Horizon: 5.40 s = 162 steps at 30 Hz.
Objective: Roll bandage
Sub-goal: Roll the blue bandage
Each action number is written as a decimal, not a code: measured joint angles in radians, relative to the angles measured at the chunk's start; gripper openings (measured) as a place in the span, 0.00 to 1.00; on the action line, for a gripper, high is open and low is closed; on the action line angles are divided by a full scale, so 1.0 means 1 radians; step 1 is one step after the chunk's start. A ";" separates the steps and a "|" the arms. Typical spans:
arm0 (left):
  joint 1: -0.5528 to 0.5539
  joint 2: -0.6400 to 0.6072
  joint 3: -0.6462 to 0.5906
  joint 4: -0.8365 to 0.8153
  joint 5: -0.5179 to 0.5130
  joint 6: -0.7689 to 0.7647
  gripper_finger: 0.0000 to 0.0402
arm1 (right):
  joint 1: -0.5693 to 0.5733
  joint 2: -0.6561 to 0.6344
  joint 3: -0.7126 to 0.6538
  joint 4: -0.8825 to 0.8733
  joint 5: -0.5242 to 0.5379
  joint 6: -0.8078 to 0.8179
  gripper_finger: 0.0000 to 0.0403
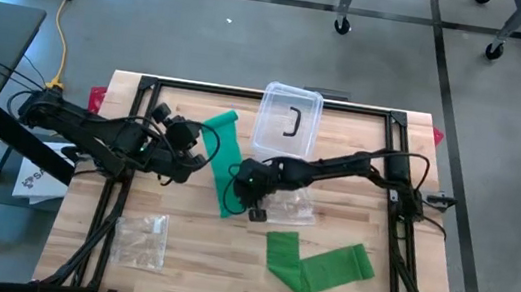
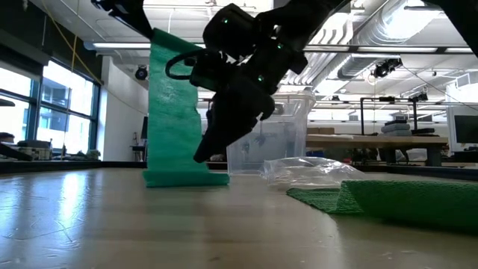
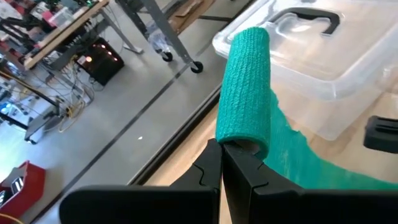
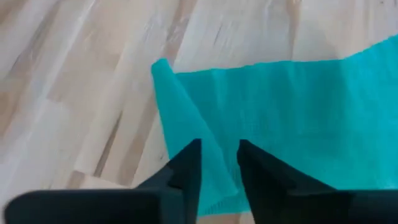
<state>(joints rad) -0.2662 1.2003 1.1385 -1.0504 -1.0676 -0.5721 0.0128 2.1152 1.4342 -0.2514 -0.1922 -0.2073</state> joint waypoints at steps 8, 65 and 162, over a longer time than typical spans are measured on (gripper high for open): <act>-0.010 0.000 0.000 0.004 0.019 -0.034 0.00 | 0.000 0.069 0.000 0.045 -0.019 -0.001 0.30; -0.017 0.000 0.000 0.002 0.038 -0.108 0.00 | 0.118 0.006 0.013 -0.140 0.153 -0.144 0.13; -0.004 -0.011 -0.402 0.283 0.030 -0.174 0.00 | 0.388 -0.492 -0.270 0.143 0.537 0.023 0.00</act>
<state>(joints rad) -0.2705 1.1889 0.7367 -0.7675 -1.0373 -0.7465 0.4005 1.6236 1.1637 -0.1082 0.3447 -0.1846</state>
